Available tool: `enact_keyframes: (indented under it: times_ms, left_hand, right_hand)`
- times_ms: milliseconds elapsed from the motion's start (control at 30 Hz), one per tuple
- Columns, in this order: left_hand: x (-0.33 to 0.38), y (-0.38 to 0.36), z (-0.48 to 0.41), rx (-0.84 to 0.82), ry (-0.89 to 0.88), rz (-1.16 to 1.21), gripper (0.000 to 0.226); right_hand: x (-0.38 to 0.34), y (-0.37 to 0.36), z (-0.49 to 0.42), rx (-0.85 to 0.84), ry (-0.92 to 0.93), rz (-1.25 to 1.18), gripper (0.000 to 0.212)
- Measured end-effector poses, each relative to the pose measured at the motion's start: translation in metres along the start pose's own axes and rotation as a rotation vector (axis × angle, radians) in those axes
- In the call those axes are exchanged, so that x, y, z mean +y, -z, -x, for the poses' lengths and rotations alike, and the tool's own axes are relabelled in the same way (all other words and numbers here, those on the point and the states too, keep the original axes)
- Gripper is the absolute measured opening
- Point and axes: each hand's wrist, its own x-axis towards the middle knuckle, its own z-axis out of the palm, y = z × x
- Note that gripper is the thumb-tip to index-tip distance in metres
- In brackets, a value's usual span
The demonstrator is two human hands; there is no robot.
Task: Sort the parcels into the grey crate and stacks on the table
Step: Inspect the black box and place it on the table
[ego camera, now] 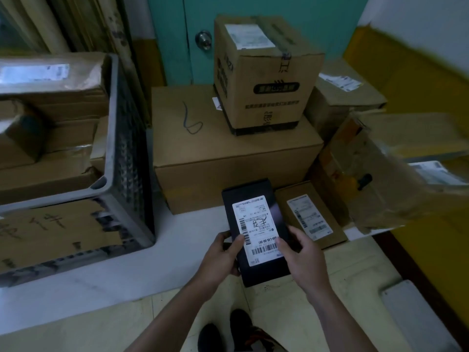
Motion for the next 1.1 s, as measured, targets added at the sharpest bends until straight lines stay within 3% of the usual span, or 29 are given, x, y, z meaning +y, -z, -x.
enact_keyframes:
  times_ms: [367, 600, 833, 967, 1100]
  left_hand:
    - [0.008, -0.056, -0.029, -0.078, -0.016, -0.050, 0.036]
    - [0.012, -0.100, -0.057, -0.079, 0.046, -0.028, 0.031]
    - [0.028, -0.127, -0.085, -0.056, 0.059, 0.098, 0.028]
    - [0.028, -0.139, -0.093, -0.030, 0.048, 0.046, 0.036]
    - [0.025, -0.151, -0.095, 0.007, 0.031, -0.009, 0.026]
  right_hand:
    - [0.012, 0.040, -0.016, 0.137, -0.039, 0.103, 0.052]
    - [0.022, 0.054, -0.041, 0.206, -0.084, 0.452, 0.057]
    - [0.019, 0.056, -0.056, 0.134, -0.024, 0.740, 0.070]
    - [0.030, 0.060, -0.064, -0.034, -0.025, 0.806, 0.081]
    - [0.037, 0.066, -0.067, -0.126, -0.024, 0.872, 0.084]
